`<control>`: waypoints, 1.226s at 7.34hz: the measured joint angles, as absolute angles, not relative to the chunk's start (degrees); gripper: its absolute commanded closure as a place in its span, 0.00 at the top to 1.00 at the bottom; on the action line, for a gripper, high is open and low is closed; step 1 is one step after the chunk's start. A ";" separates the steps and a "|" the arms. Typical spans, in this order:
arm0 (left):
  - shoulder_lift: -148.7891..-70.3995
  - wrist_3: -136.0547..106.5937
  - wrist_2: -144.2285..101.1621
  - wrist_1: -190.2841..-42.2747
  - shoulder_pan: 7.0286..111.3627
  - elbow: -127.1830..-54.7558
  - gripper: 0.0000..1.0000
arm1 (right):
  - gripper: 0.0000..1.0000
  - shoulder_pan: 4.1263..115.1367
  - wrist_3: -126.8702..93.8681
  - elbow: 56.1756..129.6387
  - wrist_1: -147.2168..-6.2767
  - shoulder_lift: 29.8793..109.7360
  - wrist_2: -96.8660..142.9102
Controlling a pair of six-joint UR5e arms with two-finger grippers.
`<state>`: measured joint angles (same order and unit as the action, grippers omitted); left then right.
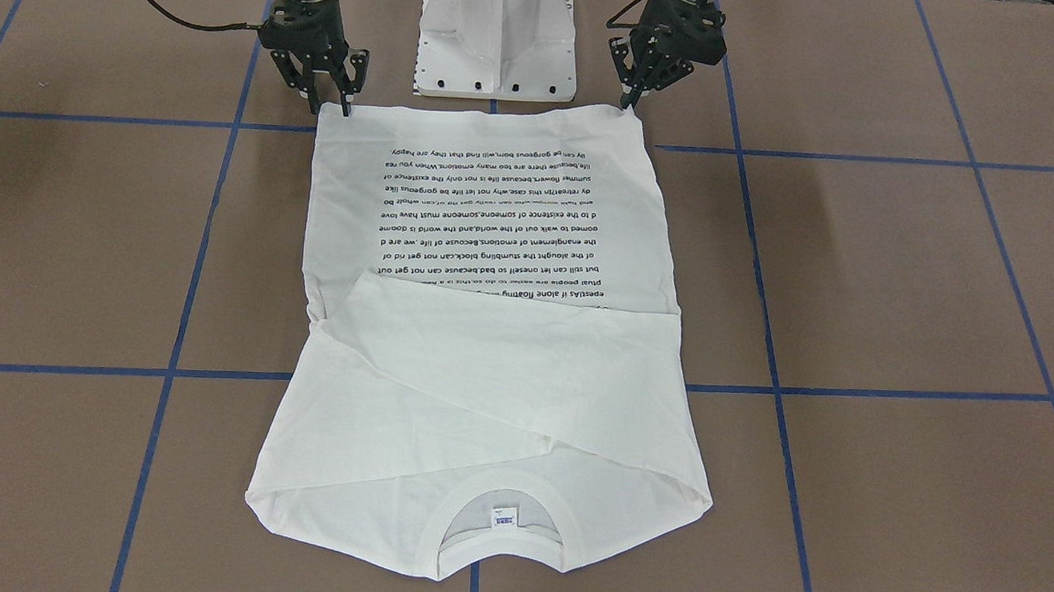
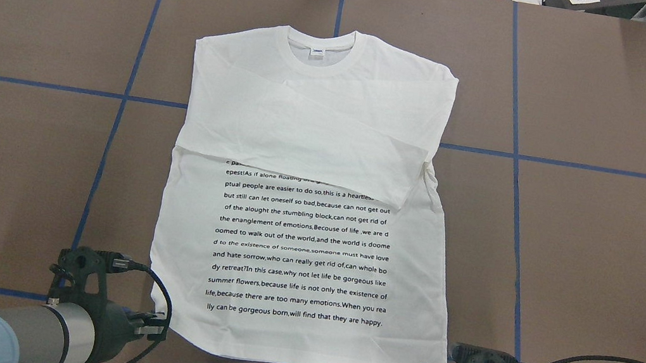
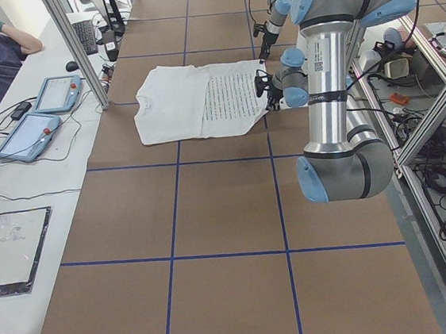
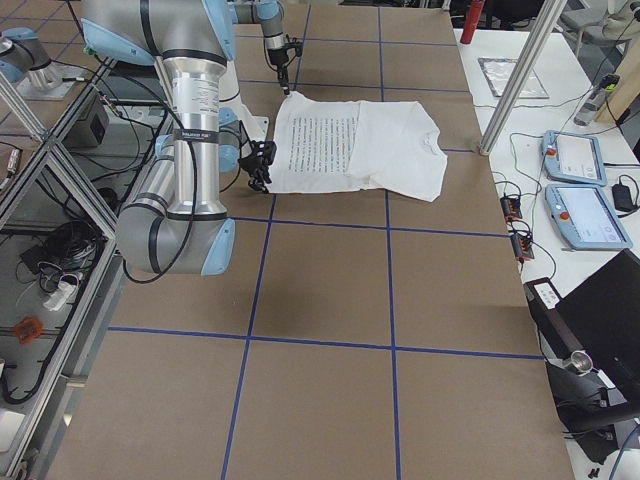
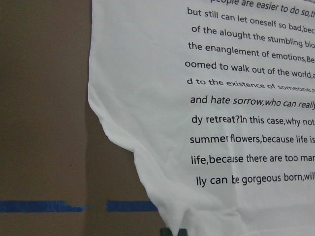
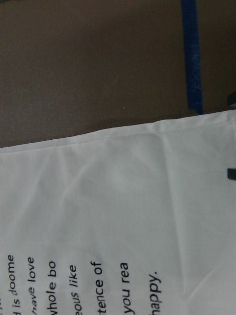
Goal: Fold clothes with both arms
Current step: 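Lift the hem with both grippers and fold it toward the collar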
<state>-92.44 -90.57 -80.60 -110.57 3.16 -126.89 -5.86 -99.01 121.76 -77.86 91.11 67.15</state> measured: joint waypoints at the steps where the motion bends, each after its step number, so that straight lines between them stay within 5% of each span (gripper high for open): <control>1: -92.45 -90.59 -80.59 -110.57 3.16 -126.91 0.00 | 0.00 -5.89 -98.98 121.72 -77.87 91.09 67.15; 5: -92.35 -90.48 -80.67 -110.47 3.19 -127.80 0.00 | 0.00 -4.89 -98.95 123.74 -79.16 91.12 68.11; 9: -92.72 -87.83 -88.18 -93.95 3.55 -146.80 0.00 | 0.00 -1.21 -98.88 150.14 -108.42 91.62 80.79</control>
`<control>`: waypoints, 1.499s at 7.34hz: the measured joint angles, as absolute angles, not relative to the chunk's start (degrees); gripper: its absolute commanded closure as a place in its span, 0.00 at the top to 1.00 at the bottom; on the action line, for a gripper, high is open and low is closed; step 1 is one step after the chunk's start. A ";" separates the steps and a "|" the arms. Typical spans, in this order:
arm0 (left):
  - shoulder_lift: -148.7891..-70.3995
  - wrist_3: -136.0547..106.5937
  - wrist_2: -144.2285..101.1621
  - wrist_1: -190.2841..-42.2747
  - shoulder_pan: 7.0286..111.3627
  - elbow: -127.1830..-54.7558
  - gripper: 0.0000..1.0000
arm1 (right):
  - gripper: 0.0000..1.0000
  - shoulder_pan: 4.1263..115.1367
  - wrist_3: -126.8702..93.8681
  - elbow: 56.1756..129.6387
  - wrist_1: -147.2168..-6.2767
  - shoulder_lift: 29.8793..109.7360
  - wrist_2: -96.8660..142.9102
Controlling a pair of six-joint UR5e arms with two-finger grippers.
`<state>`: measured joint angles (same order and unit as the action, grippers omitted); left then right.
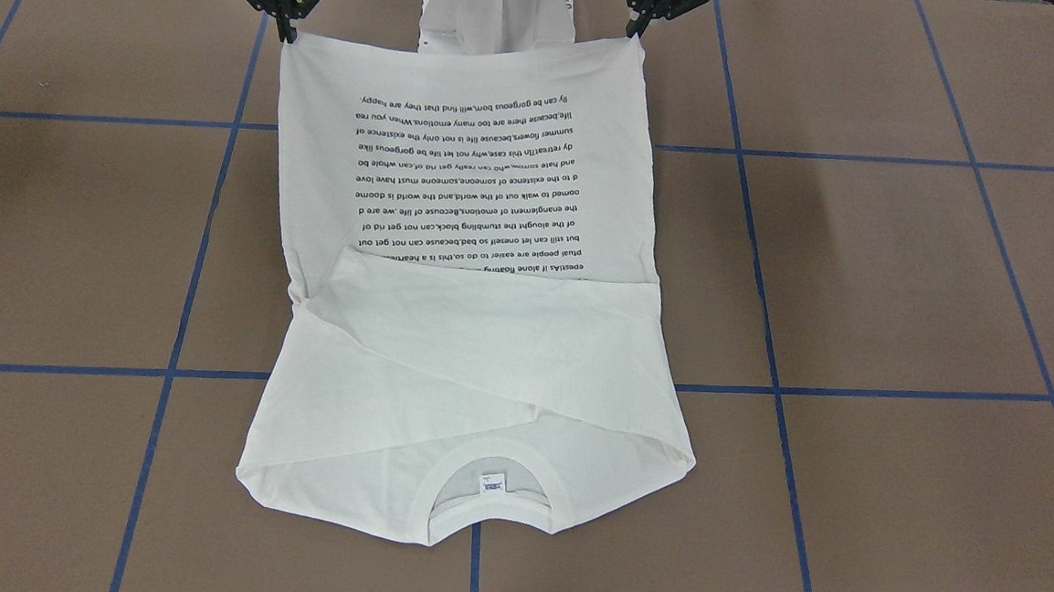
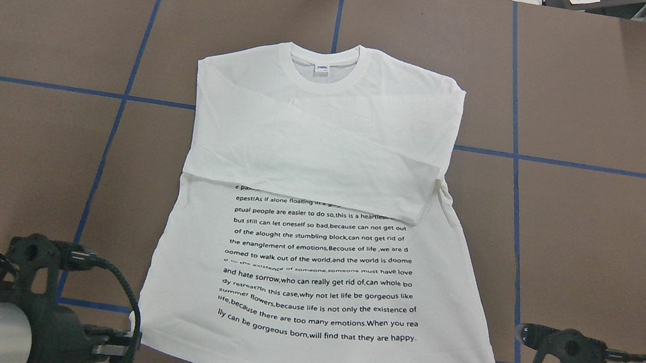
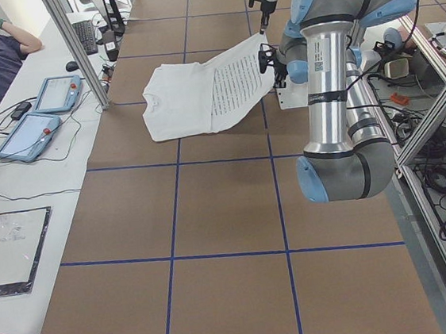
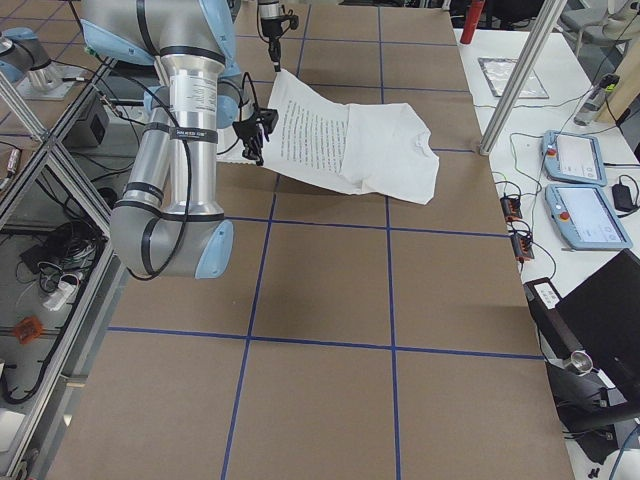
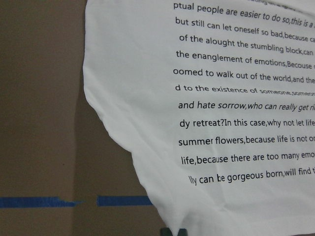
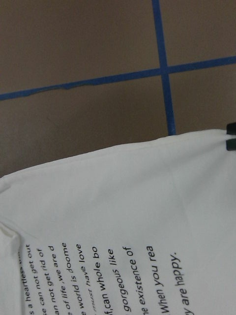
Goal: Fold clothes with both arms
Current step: 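Lift the hem with both grippers and fold it toward the collar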
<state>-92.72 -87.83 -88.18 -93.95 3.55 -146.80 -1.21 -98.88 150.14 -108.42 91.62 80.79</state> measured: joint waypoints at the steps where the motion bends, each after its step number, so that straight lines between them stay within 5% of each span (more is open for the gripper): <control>1: -93.74 -87.63 -90.47 -88.32 4.03 -152.09 0.00 | 0.00 0.45 -98.69 154.51 -115.06 88.82 83.69; 4: -104.88 -80.06 -93.89 -81.43 13.85 -147.28 0.00 | 0.00 12.31 -89.79 153.29 -123.63 78.69 88.43; 6: -112.28 -70.15 -97.23 -81.04 26.83 -136.18 0.00 | 0.00 23.15 -80.66 144.80 -128.56 66.37 90.78; 11: -120.15 -57.17 -98.50 -84.16 40.15 -118.22 0.00 | 0.00 37.33 -70.32 122.09 -117.98 56.07 92.57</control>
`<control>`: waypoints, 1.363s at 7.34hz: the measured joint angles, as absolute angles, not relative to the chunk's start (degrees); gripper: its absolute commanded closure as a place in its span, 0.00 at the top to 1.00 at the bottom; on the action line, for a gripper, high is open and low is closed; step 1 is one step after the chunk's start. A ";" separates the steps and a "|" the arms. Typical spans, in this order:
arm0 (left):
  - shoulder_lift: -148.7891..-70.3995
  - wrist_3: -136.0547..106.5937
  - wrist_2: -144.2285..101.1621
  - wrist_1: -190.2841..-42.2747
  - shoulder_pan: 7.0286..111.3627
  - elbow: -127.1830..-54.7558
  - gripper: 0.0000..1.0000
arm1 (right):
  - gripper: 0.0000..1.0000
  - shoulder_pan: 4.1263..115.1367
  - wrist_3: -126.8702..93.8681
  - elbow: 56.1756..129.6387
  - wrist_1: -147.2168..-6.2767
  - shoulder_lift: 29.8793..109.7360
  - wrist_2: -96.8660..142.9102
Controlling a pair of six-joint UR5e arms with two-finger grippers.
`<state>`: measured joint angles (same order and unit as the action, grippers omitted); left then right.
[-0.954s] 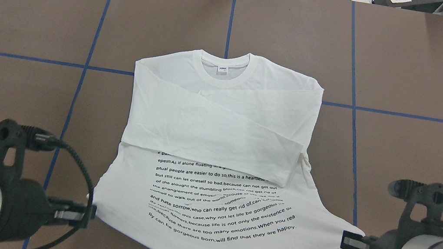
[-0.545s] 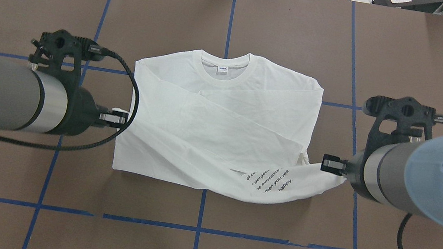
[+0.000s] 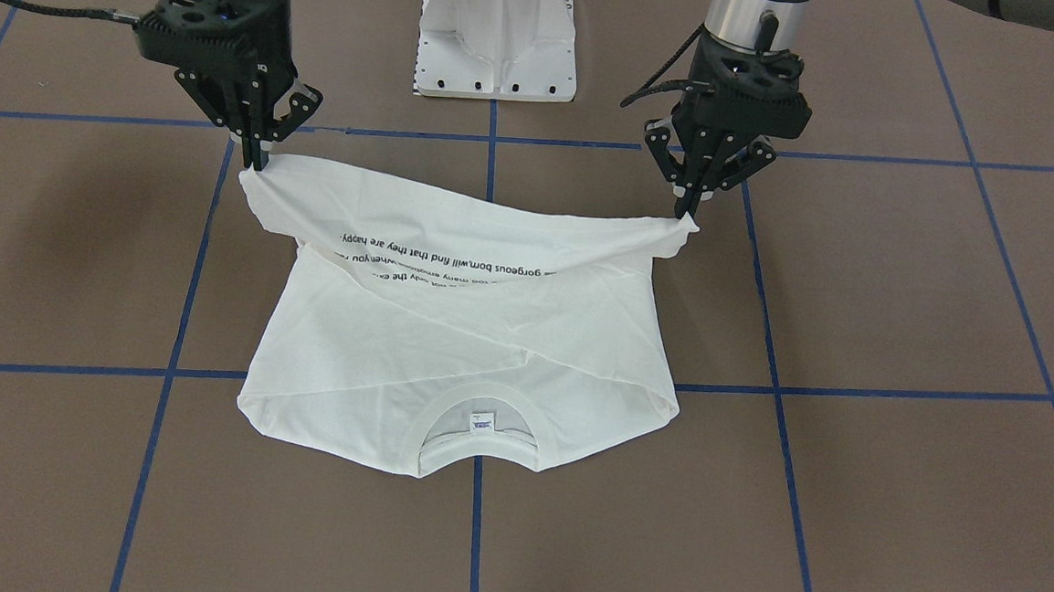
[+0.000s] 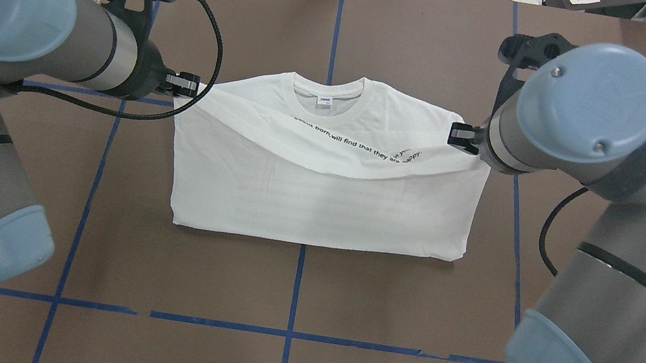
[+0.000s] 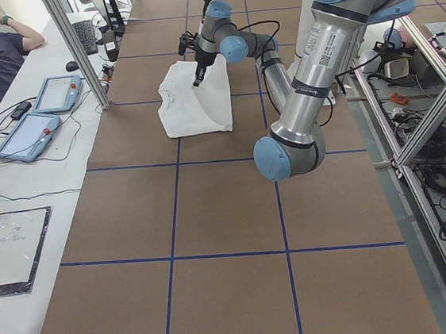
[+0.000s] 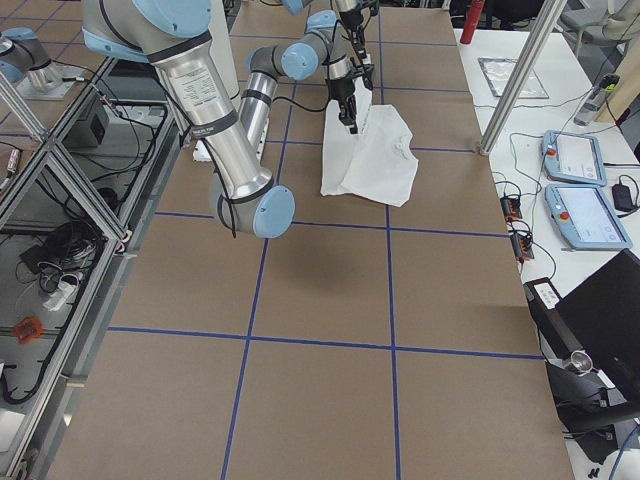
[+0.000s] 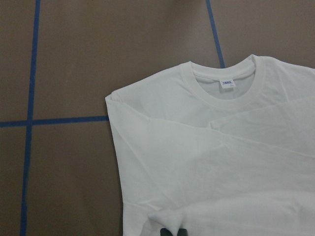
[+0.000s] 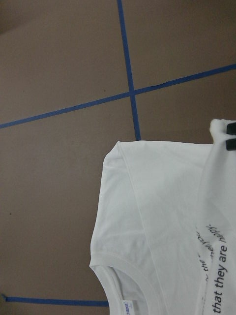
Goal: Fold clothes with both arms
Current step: 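Lift the hem with both grippers and fold it toward the collar, then release the hem and raise both grippers away from the folded shirt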
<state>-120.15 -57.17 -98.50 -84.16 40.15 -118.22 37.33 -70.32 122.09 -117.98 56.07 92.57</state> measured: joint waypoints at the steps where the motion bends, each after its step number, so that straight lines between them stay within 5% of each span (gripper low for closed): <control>1: -120.72 -56.47 -98.41 -87.86 40.42 -114.04 0.00 | 0.00 38.24 -69.74 116.78 -113.86 54.78 92.44; 6: -125.84 -55.84 -96.00 -108.27 40.56 -88.57 0.00 | 0.00 41.48 -65.55 91.94 -93.82 51.25 92.13; 9: -126.53 -55.32 -95.72 -111.83 40.59 -83.54 0.00 | 0.00 42.12 -63.74 87.30 -91.36 50.93 92.03; 10: -126.55 -55.29 -95.72 -111.93 40.60 -83.30 0.00 | 0.17 42.43 -63.22 86.92 -91.33 50.97 92.02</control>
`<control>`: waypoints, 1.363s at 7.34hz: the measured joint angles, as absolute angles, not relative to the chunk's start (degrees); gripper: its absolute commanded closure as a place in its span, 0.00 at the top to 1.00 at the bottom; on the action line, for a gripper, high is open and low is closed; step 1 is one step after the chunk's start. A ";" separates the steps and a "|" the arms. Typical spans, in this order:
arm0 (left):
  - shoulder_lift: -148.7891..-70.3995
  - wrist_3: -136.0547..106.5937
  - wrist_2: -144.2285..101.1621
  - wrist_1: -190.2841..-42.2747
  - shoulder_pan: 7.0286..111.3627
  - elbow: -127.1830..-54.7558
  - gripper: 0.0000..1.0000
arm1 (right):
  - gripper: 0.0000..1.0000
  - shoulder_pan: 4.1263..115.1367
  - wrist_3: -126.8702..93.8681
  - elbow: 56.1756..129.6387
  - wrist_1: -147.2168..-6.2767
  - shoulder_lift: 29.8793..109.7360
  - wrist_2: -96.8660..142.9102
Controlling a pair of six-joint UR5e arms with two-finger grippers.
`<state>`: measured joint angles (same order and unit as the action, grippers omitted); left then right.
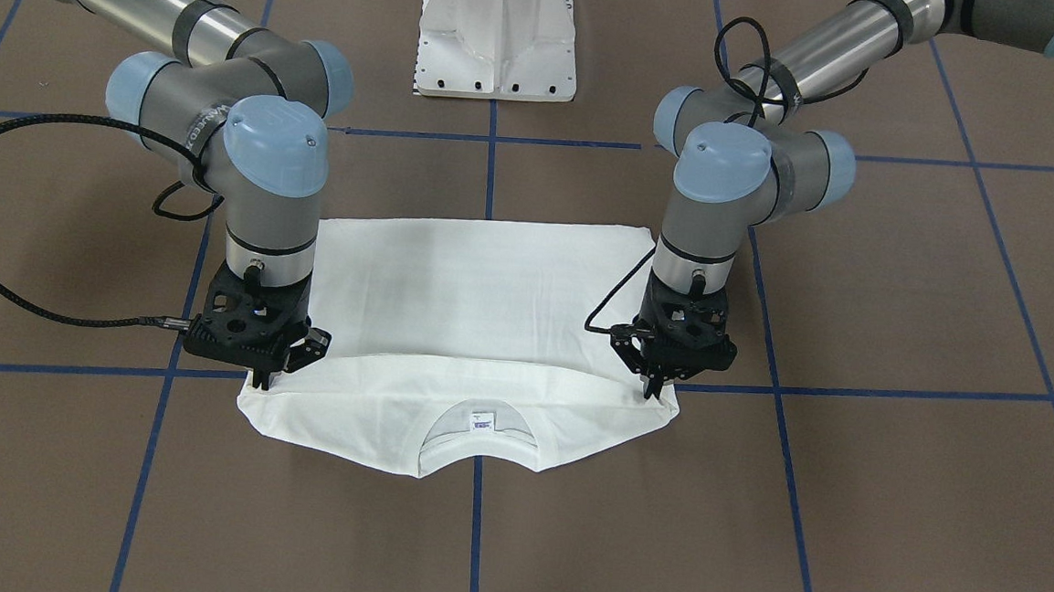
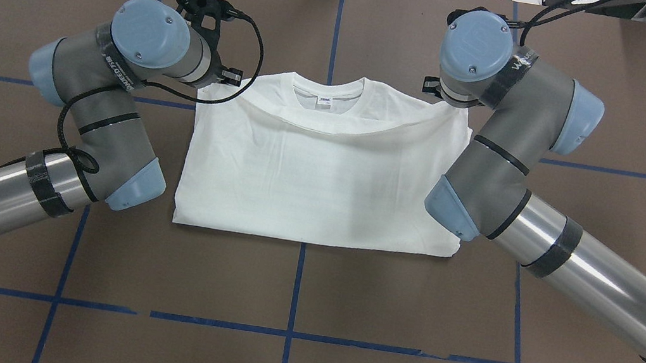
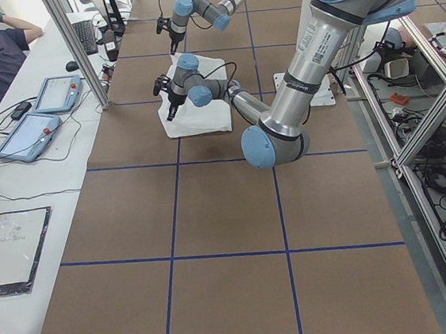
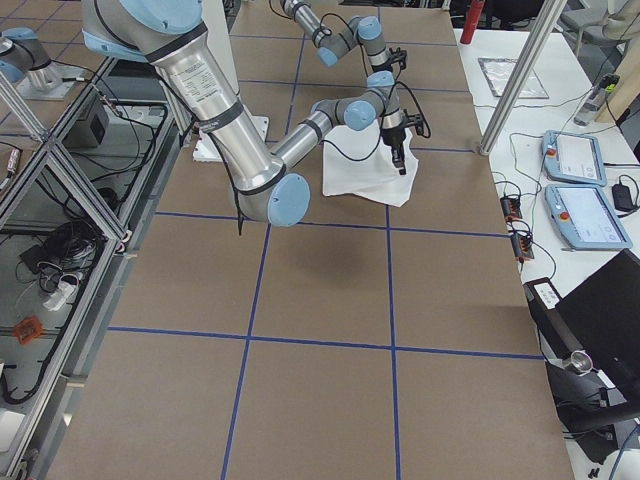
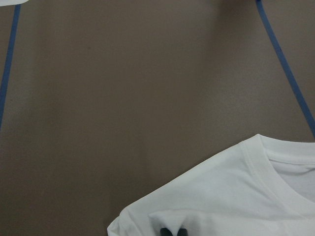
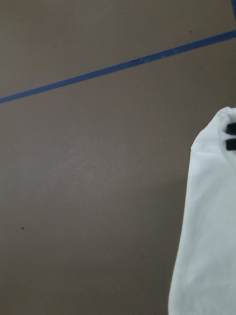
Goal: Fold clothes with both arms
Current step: 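Release the hem and raise both grippers away from the folded shirt, then lower the left gripper and grasp the shirt's side edge nearest it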
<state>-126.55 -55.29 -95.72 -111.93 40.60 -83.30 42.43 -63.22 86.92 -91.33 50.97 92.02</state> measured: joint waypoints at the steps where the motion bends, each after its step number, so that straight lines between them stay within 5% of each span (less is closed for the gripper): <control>1: -126.56 -55.29 -95.71 -111.98 40.60 -83.23 0.44 | 0.99 42.65 -62.56 86.46 -91.28 51.05 92.02; 2: -126.52 -55.26 -95.73 -112.16 40.67 -83.24 0.99 | 1.00 42.71 -62.24 85.80 -90.90 51.13 92.02; 5: -123.80 -52.69 -96.66 -115.03 41.29 -87.11 1.00 | 1.00 43.42 -61.19 85.75 -88.53 51.26 93.18; 10: -108.05 -58.53 -97.90 -124.32 33.35 -97.96 1.00 | 1.00 43.80 -60.29 90.16 -87.94 52.64 94.39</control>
